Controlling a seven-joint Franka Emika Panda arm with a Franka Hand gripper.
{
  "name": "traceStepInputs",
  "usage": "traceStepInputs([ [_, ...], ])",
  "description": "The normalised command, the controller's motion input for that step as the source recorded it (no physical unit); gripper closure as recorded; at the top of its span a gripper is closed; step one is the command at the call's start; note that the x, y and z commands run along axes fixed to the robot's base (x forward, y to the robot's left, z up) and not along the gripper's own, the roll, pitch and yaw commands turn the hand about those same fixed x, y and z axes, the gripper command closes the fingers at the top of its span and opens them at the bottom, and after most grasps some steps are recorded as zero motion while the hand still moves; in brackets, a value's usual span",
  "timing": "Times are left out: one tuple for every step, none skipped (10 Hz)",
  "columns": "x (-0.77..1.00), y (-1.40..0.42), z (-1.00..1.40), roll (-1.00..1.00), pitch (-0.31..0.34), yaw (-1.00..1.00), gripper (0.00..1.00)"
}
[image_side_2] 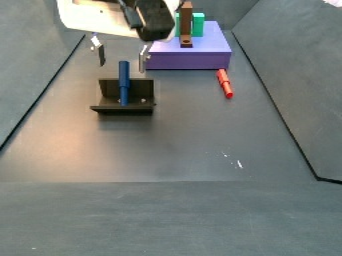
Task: Pick up the blue object. Move up. Place the blue object on the fixture. Regrasp the blue object. Move to above the board. Insert the blue object.
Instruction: Regrasp the blue object.
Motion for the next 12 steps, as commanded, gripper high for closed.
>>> traceStepInputs([
  [0.09,-0.09,0.04,1.0,0.0,0.21,0.0],
  [0.1,-0.05,0.03,1.0,0.0,0.25,0.0],
  [0.15,0.0,0.04,1.0,0.0,0.32,0.0],
  [0.19,0.0,0.03,1.0,0.0,0.39,0.0],
  [0.16,0.0,0.0,1.0,0.0,0.43,0.0],
  [0.13,0.0,0.0,1.0,-0.006,0.46,0.0],
  [0.12,0.0,0.0,1.0,0.0,0.46,0.0],
  [0.08,0.0,0.0,1.0,-0.031,0.49,0.0],
  [0.04,-0.15,-0.08,1.0,-0.249,0.48,0.0],
  [0.09,-0.26,-0.11,0.98,-0.374,0.44,0.0],
  [0.09,-0.34,-0.25,0.81,-0.443,0.42,0.0],
  [0.0,-0.39,-0.28,0.76,-0.294,0.35,0.0],
])
